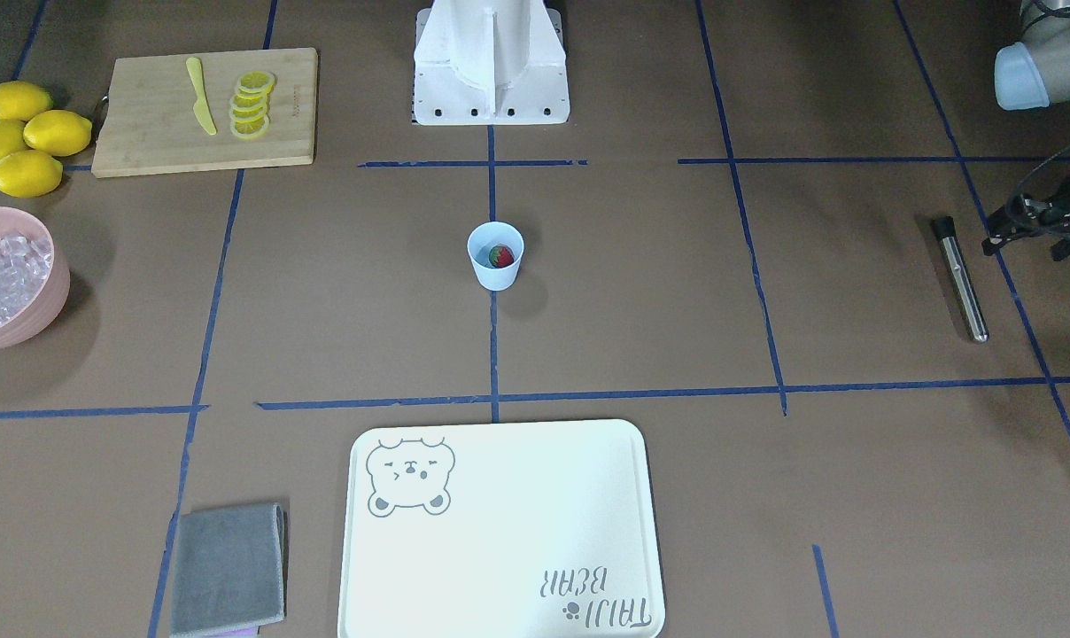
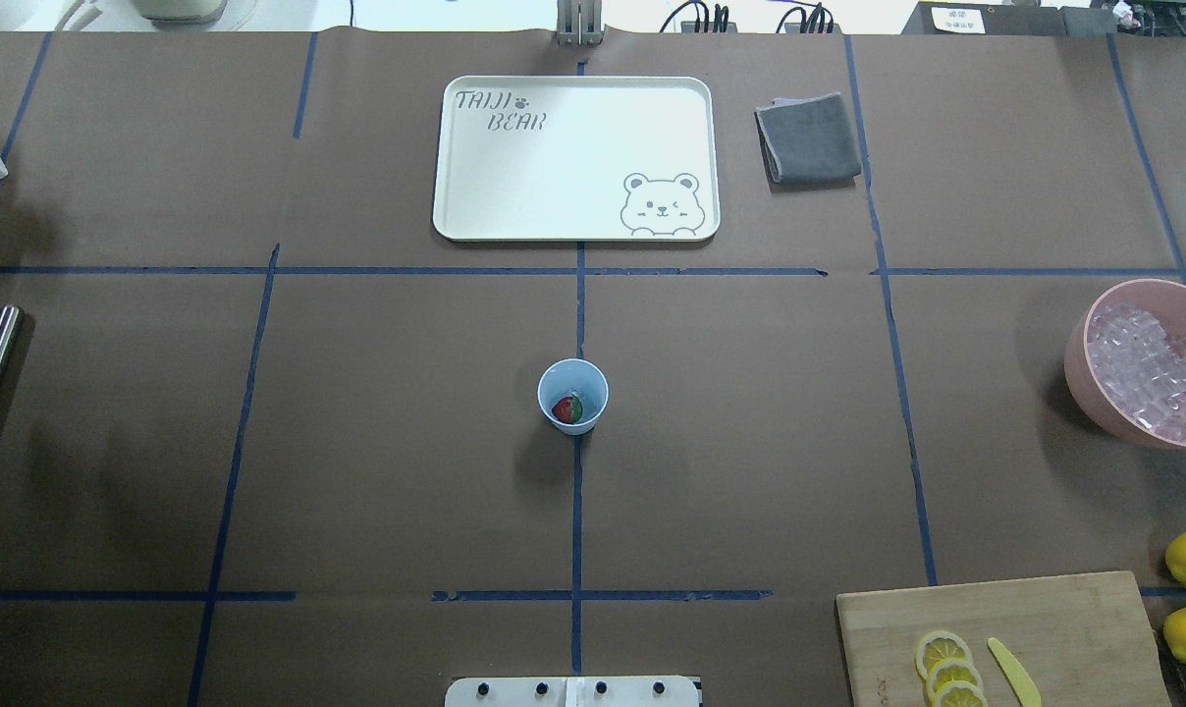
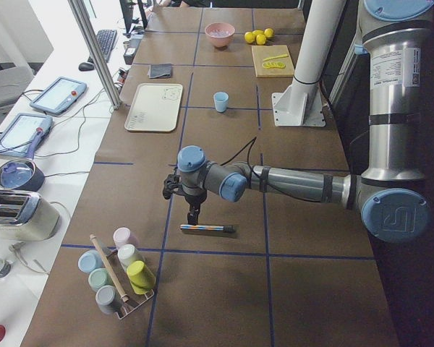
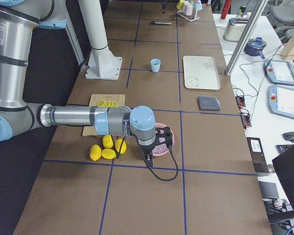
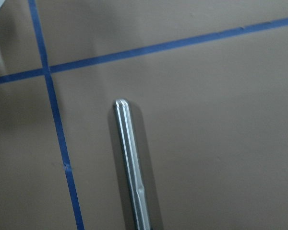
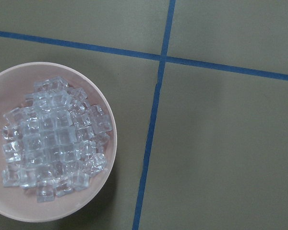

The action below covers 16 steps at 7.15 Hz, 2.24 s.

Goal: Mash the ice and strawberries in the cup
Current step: 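Move the left gripper to the steel muddler and grasp it, then lift the steel muddler and carry it over the blue cup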

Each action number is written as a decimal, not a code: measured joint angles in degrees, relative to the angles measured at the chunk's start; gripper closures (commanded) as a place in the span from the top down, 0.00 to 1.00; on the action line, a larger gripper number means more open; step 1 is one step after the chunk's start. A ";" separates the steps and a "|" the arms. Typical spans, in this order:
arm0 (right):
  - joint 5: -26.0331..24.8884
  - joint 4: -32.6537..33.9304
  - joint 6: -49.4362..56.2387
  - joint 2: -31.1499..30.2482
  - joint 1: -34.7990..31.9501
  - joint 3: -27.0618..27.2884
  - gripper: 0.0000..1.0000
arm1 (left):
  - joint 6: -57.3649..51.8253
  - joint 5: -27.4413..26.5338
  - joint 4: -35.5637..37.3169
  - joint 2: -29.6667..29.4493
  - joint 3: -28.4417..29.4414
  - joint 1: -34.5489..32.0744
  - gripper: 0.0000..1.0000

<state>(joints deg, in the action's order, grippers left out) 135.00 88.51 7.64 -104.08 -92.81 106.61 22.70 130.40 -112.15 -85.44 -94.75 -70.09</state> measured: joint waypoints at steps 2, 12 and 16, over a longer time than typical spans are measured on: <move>0.00 0.00 0.00 0.00 0.00 0.00 1.00 | 5.59 -0.55 -10.78 -0.32 6.61 3.08 1.00; 0.00 0.00 0.06 0.02 0.00 -0.07 0.99 | 8.69 -5.30 -17.32 -4.10 15.37 7.58 0.00; 0.00 0.00 0.00 0.02 0.00 0.00 0.99 | 7.99 -5.00 -18.32 -5.61 10.91 7.52 0.01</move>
<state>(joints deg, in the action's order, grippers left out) 135.00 88.51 7.65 -104.06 -92.81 106.61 30.70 125.40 -130.47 -91.05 -83.84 -62.57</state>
